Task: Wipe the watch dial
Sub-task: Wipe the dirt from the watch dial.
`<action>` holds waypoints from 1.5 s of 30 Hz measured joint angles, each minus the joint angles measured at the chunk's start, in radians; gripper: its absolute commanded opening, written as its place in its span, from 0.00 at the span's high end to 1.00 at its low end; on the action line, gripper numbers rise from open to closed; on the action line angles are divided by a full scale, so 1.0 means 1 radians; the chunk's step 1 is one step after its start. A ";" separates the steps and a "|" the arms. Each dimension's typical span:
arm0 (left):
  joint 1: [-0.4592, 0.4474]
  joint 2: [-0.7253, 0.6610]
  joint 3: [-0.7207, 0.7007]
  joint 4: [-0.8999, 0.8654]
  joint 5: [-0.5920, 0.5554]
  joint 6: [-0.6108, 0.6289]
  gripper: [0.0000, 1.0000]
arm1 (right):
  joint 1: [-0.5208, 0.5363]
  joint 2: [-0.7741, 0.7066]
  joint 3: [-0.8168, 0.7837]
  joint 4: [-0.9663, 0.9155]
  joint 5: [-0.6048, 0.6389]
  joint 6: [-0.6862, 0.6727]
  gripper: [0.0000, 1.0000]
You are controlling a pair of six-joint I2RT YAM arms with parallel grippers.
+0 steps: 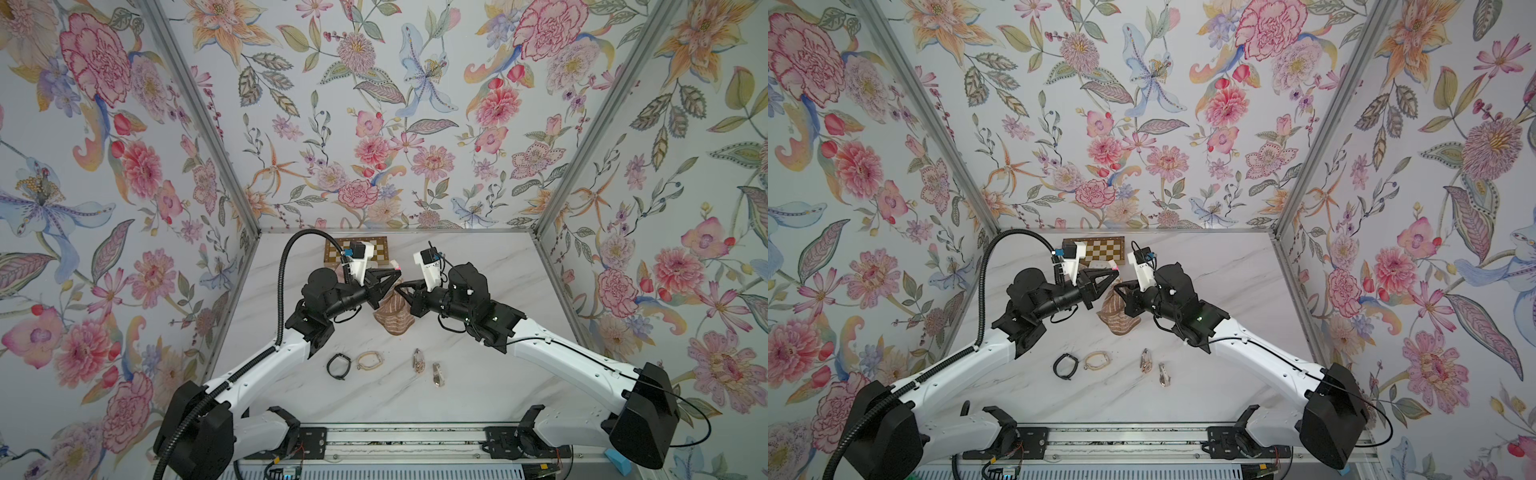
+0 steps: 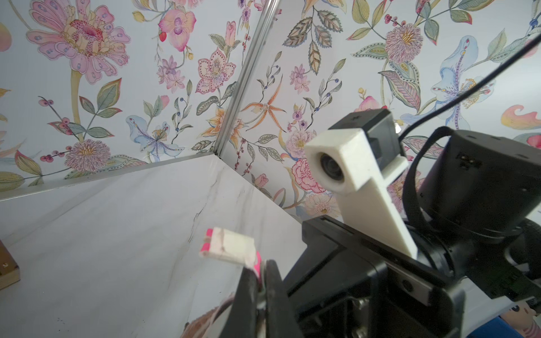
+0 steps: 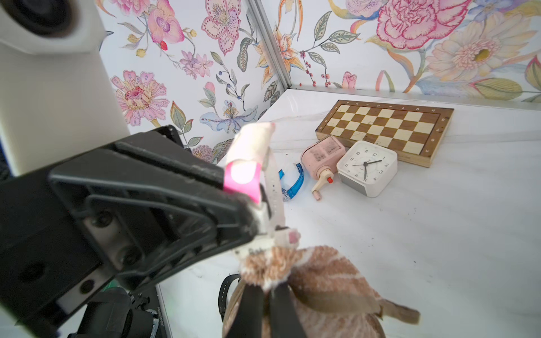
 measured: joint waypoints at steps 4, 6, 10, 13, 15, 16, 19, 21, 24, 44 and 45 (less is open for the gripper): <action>0.000 0.001 0.000 0.043 0.051 -0.034 1.00 | -0.014 0.000 0.000 0.002 0.002 0.000 1.00; 0.000 0.005 0.000 0.066 0.066 -0.053 1.00 | -0.015 0.000 0.000 0.002 0.003 0.002 1.00; 0.001 0.032 -0.004 0.102 0.083 -0.083 1.00 | -0.013 0.000 0.000 0.002 0.005 0.008 1.00; 0.002 0.055 -0.004 0.111 0.079 -0.103 1.00 | -0.004 0.000 0.000 -0.001 0.010 0.011 1.00; 0.005 0.064 -0.004 0.110 0.066 -0.108 1.00 | 0.004 0.000 0.000 -0.008 0.011 0.012 1.00; 0.006 0.067 -0.004 0.108 0.056 -0.108 1.00 | 0.006 -0.002 0.000 -0.011 0.011 0.016 1.00; 0.006 0.068 -0.004 0.099 0.033 -0.108 1.00 | 0.007 -0.012 0.000 -0.021 0.011 0.021 1.00; 0.007 0.068 -0.004 0.100 0.024 -0.109 1.00 | 0.007 -0.021 0.000 -0.023 0.011 0.024 1.00; 0.010 0.078 -0.004 0.099 0.010 -0.117 1.00 | 0.007 -0.042 0.000 -0.023 0.011 0.027 1.00; 0.113 0.183 -0.087 0.386 0.084 -0.635 1.00 | -0.026 -0.091 -0.045 -0.110 0.132 0.017 1.00; 0.116 0.201 -0.089 0.425 0.089 -0.670 1.00 | -0.027 -0.095 -0.049 -0.122 0.131 0.014 1.00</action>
